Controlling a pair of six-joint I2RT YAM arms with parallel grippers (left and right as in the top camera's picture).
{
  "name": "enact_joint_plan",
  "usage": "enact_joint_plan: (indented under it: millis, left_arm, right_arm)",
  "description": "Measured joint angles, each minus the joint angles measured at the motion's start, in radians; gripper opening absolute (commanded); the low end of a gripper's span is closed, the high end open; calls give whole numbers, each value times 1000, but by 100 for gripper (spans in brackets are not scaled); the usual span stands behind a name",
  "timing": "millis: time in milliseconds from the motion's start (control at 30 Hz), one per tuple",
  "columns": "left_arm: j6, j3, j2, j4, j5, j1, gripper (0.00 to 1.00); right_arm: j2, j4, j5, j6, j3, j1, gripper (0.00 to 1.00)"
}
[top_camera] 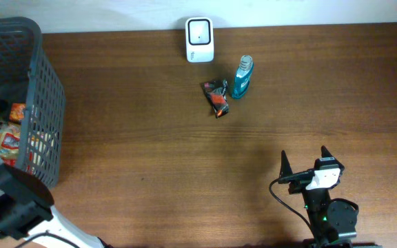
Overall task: Scan the item barcode
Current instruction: 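Reach the left gripper into the basket and grasp the red snack bag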
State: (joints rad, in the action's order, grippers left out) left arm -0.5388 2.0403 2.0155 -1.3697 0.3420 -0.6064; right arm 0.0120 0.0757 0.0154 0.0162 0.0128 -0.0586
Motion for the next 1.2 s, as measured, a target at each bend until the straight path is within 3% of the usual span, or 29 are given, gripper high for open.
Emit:
enact_joint_plan:
  millis: [400, 833, 1133, 1200]
  left_arm:
    - [-5, 0, 183, -55, 27, -5, 99]
    - [-58, -49, 201, -70, 33, -96, 99]
    - [-65, -164, 201, 31, -29, -94, 84]
    - [-64, -182, 202, 35, -45, -93, 75]
  right_arm:
    - [0, 0, 0, 0, 0, 0, 98]
    - [0, 0, 0, 0, 0, 0, 99]
    - [0, 0, 0, 0, 0, 0, 98]
    - [0, 0, 0, 0, 0, 0, 98]
